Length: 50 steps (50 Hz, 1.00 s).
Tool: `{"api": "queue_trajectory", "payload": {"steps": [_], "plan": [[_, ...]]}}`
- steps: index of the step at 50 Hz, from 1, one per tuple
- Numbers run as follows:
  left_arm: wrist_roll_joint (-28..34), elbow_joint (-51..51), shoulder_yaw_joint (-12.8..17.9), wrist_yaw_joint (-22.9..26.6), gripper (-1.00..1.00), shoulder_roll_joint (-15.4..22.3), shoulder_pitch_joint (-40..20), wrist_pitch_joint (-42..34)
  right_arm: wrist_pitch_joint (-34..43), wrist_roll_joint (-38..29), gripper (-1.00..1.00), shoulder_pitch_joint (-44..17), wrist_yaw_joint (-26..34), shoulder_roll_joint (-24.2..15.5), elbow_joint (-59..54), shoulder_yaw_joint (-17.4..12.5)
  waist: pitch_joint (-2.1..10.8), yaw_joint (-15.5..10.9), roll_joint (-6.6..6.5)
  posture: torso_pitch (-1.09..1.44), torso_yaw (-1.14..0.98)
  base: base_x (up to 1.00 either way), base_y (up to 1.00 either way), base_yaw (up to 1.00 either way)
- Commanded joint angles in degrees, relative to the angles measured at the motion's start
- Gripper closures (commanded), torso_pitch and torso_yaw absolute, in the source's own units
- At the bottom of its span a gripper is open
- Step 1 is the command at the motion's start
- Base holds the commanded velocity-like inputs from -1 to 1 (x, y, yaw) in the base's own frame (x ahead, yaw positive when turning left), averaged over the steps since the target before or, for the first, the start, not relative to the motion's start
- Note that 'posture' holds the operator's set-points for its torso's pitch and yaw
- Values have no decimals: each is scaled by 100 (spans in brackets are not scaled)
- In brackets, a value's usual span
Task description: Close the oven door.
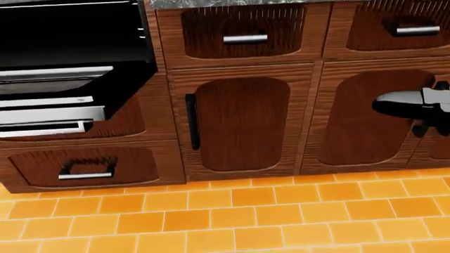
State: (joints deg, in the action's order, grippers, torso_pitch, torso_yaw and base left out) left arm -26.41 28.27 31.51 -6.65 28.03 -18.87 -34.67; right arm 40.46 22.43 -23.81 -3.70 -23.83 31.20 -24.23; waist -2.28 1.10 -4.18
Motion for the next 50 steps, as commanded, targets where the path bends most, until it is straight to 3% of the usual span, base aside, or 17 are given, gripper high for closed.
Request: {"api": "queue_trajectory", "payload": {"steps": [1, 2, 3, 8, 15, 17, 19, 21, 24, 27, 28, 31, 40, 42, 44, 47, 50], "plan": [[1, 124, 66, -29, -100, 105, -97, 128, -130, 60, -100, -60, 2, -25, 70, 14, 175, -28, -302, 0, 0, 0, 52, 0], [-9, 123, 73, -32, -100, 109, -101, 122, -128, 67, -100, -63, -3, -32, 66, 9, 84, -76, -31, 0, 0, 0, 53, 0], [-10, 129, 70, -33, -100, 112, -97, 123, -110, 93, -100, -76, -16, -40, 78, -3, 50, -55, -46, 0, 0, 0, 53, 0], [-52, 139, 100, -67, -100, 145, -116, 103, -74, 186, -100, -97, -83, -56, 92, -22, 48, -80, 265, 0, 0, 0, 51, 0], [-48, 151, 82, -54, -100, 134, -87, 116, -72, 207, -100, -68, -113, -72, 149, 5, 29, -37, 514, 0, 0, 0, 45, 0], [-86, 165, 117, -70, -100, 164, -116, 75, -91, 187, -100, -53, -92, -74, 134, 17, 85, -30, 695, 0, 0, 0, 40, 0], [-107, 168, 132, -73, -100, 184, -125, 61, -97, 178, -100, -49, -84, -67, 131, 24, 100, 7, 562, 0, 0, 0, 38, 0], [-117, 167, 144, -66, -100, 208, -125, 67, -113, 154, -100, -54, -72, -70, 130, 25, 156, -43, 671, 0, 0, 0, 37, 0], [-146, 187, 168, -82, -100, 242, -135, 38, -116, 137, -100, -51, -52, -63, 130, 32, 140, -60, 532, 0, 0, 0, 36, 0], [-150, 192, 151, -85, -100, 245, -137, 46, -88, 141, -100, -79, -44, -76, 146, 22, 77, -30, 179, 0, 0, 0, 37, 0], [-161, 200, 162, -91, -100, 254, -143, 33, -80, 148, -100, -85, -43, -80, 156, 16, 165, -39, -124, 0, 0, 0, 35, 0], [-163, 208, 162, -93, -100, 256, -137, 31, -94, 136, -100, -73, -32, -82, 153, 17, 72, -103, 15, 0, 0, 0, 34, 0], [-199, 240, 183, -107, -100, 267, -141, -15, -103, 104, -100, -59, 3, -75, 179, 21, 22, -71, 539, 0, 0, 1, 30, 0], [-207, 238, 190, -118, -100, 276, -143, -20, -102, 100, -100, -61, 10, -76, 179, 21, 81, -68, 762, 0, 0, 3, 26, 0], [-220, 245, 188, -126, -100, 272, -140, -27, -120, 86, -100, -49, 19, -66, 176, 27, 59, -21, 639, 0, 0, 2, 26, 0], [-225, 267, 191, -131, -100, 272, -129, -33, -112, 84, -100, -48, 27, -68, 187, 20, 129, -67, 670, 0, 0, 3, 26, 0], [-210, 262, 175, -132, -100, 267, -127, -24, -115, 71, -100, -36, 33, -59, 199, 27, 65, -77, 507, 0, 0, 3, 26, 0]]}}
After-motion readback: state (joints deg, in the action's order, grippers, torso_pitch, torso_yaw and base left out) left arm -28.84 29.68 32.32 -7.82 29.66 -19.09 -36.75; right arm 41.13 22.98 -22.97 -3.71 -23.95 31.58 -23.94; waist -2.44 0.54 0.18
